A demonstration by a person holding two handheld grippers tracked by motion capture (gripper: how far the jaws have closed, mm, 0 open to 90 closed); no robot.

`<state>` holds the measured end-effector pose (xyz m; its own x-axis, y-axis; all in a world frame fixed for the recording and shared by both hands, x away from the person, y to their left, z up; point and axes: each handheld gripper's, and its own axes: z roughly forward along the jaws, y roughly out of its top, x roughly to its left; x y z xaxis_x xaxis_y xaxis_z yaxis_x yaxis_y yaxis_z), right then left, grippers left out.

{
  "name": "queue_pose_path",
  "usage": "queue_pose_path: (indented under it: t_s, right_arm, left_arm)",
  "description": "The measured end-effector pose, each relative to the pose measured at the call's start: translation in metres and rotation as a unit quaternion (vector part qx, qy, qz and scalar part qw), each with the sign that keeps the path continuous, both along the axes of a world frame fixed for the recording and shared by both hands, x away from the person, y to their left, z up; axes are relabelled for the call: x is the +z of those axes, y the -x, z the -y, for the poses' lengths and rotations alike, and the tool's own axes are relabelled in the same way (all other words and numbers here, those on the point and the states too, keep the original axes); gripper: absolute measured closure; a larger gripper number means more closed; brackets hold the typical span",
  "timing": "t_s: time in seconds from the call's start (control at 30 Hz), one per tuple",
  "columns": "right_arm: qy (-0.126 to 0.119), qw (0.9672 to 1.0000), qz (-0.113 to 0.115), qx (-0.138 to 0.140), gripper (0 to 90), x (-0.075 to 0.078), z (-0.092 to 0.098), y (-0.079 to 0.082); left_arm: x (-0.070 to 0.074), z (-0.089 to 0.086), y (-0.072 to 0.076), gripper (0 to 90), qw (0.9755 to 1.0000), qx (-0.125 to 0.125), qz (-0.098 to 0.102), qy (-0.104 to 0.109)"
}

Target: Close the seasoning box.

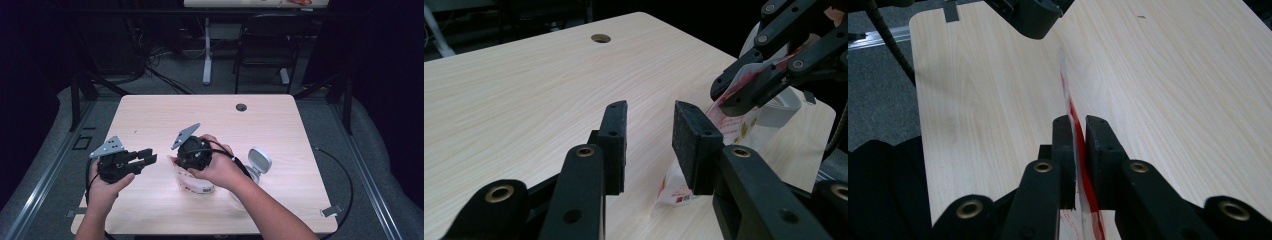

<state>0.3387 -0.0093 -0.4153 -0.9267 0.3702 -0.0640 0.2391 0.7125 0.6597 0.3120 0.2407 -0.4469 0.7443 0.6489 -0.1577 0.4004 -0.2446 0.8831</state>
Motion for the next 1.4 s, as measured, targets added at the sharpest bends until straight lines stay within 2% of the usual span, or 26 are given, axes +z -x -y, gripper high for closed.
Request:
queue_pose_path:
  t_s: [0.1,0.37,0.97,1.4]
  right_arm:
    - [0.003,1.0,0.004,0.004,88.3,0.0,0.001,0.0]
    - [0.011,0.9998,0.013,0.007,89.7,0.002,0.005,0.0]
    - [-0.01,0.9999,0.011,0.006,90.0,0.008,0.02,0.0]
    - [-0.021,0.9995,0.019,0.013,90.0,0.016,0.031,0.006]
  left_arm:
    - [-0.001,0.0,0.0,67.3,1.0,0.0,-0.002,0.001]
    - [-0.002,0.0,-0.001,67.4,1.0,0.001,-0.003,0.001]
    - [-0.004,0.003,-0.002,65.5,0.9999,-0.013,-0.005,-0.003]
    - [-0.011,0.01,-0.005,60.5,0.9994,-0.022,-0.014,-0.021]
